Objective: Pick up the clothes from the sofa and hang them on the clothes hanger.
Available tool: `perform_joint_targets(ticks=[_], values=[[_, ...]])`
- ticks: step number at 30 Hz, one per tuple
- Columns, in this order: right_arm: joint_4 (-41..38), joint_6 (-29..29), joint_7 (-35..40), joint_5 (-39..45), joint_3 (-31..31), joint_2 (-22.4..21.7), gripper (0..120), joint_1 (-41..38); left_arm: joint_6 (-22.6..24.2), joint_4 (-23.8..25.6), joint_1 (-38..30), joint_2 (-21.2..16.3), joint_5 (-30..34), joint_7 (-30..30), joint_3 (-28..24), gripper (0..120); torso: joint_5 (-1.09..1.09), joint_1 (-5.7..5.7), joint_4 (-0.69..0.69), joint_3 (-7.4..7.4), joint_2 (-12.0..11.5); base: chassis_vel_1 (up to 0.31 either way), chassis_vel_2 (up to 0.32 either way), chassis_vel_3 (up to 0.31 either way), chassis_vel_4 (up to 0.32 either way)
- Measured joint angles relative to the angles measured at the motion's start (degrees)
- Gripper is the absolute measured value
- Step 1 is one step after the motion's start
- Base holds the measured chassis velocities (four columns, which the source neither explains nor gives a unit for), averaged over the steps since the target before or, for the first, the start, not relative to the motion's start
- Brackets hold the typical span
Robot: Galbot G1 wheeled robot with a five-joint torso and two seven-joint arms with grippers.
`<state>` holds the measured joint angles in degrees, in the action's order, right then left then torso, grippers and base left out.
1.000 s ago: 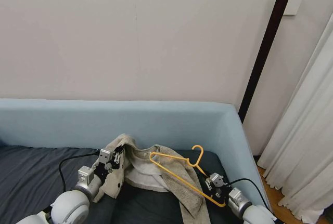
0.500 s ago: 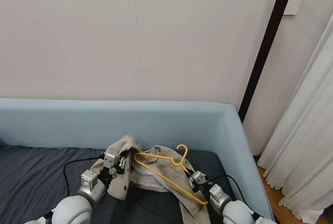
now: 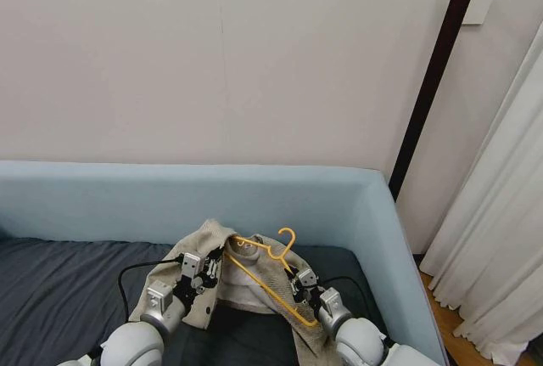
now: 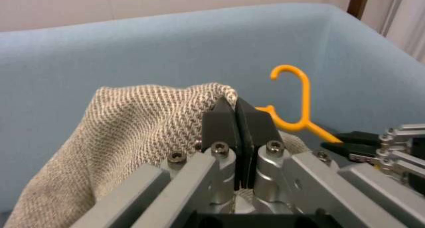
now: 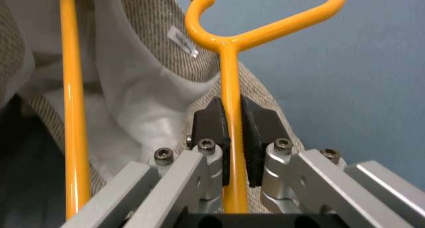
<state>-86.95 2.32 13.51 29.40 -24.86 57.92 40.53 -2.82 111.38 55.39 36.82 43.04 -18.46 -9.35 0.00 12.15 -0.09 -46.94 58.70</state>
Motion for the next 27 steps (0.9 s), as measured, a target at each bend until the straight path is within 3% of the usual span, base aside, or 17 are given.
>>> perform_joint_targets(ticks=[11, 27], values=[[-0.1, -1.2, 0.5, -4.8, -0.7, 0.5, 5, -1.2, 1.5, -0.2, -5.4, 2.8, -0.2, -0.7, -8.2, 0, 0.00, 0.00, -0.01, 0.00, 0.0, 0.000, 0.000, 0.000, 0.000], [-0.7, -5.0, -2.2, -15.6, -1.6, -1.2, 5, -1.2, 2.6, -0.4, -10.9, 4.3, 1.4, -2.0, -11.3, 0, 0.00, 0.00, 0.00, 0.00, 0.0, 0.000, 0.000, 0.000, 0.000]])
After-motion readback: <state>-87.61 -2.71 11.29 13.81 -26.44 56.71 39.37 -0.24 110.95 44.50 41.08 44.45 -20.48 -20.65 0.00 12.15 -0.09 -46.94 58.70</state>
